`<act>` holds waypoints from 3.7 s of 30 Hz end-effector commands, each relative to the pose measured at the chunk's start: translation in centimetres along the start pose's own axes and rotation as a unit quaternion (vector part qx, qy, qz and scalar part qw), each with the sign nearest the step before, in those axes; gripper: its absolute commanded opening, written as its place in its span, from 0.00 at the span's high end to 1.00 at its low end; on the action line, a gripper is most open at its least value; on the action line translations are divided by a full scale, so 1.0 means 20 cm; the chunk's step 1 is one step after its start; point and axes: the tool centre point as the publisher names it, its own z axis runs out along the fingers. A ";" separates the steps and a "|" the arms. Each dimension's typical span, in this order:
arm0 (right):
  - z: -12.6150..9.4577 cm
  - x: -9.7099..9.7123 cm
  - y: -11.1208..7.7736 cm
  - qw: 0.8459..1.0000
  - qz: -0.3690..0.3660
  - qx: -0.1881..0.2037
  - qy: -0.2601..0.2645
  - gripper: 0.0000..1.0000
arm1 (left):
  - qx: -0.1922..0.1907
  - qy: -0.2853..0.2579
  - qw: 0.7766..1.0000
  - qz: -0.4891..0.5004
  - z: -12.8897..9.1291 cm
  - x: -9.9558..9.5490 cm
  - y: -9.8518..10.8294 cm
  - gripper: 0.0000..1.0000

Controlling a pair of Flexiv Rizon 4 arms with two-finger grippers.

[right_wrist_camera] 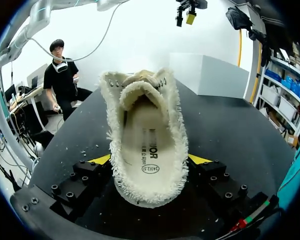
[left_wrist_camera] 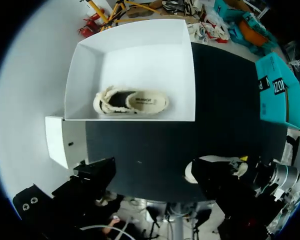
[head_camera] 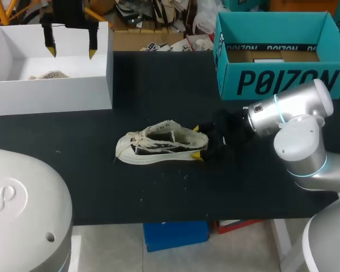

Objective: Take the shoe out of the shoebox, open the shoe tongue, remove and reinsert the insole, then place the shoe into the shoebox

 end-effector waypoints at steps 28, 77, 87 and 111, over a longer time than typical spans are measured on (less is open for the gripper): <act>0.01 -0.01 0.00 1.000 0.001 0.002 -0.001 1.00 | 0.072 -0.095 0.993 -0.014 0.01 0.41 0.31 0.00; 0.01 -0.01 0.00 1.000 0.001 0.002 -0.001 1.00 | 0.042 -0.145 0.985 0.081 0.55 1.23 0.73 0.00; 0.01 -0.01 0.00 1.000 0.001 0.002 -0.001 1.00 | 0.044 -0.158 0.984 0.065 0.68 1.24 0.73 0.00; 0.01 -0.01 0.00 1.000 0.001 0.002 -0.001 1.00 | 0.040 -0.183 0.981 0.055 0.75 1.15 0.72 1.00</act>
